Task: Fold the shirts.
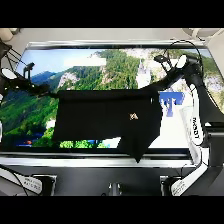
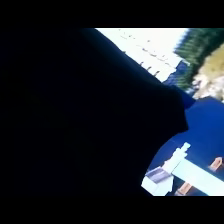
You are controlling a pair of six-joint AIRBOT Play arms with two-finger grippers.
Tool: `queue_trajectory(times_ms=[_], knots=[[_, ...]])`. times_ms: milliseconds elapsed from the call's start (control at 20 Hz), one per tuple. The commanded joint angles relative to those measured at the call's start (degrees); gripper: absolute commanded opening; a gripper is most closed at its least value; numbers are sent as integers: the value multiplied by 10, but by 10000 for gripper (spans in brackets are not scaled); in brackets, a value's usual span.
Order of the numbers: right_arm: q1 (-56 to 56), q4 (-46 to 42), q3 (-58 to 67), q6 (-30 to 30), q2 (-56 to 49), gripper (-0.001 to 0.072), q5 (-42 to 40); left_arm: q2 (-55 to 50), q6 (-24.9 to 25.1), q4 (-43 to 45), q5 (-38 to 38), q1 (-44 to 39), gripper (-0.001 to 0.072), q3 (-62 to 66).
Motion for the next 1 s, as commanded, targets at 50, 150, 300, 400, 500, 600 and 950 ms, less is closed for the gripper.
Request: queue_trajectory(times_ms=[50,150,300,400,500,600,950], knots=[[1,-11,-36,-11,1,19,83,1,-8,3,-103,-5,17,-33],[1,-11,-52,-11,1,19,72,1,-21,1,-104,-10,17,-48],[1,-11,-54,-2,0,19,44,-2,-23,2,-103,-23,17,-65],[1,-12,-54,-2,-1,18,49,-2,-24,13,-94,-24,17,-69],[1,-12,-54,7,-3,18,66,-2,-27,34,-91,-20,17,-69],[1,-9,-64,15,-3,18,85,-2,-27,45,-82,-17,17,-69],[1,-10,-117,43,-3,19,57,-3,-27,43,-67,-17,17,-69]])
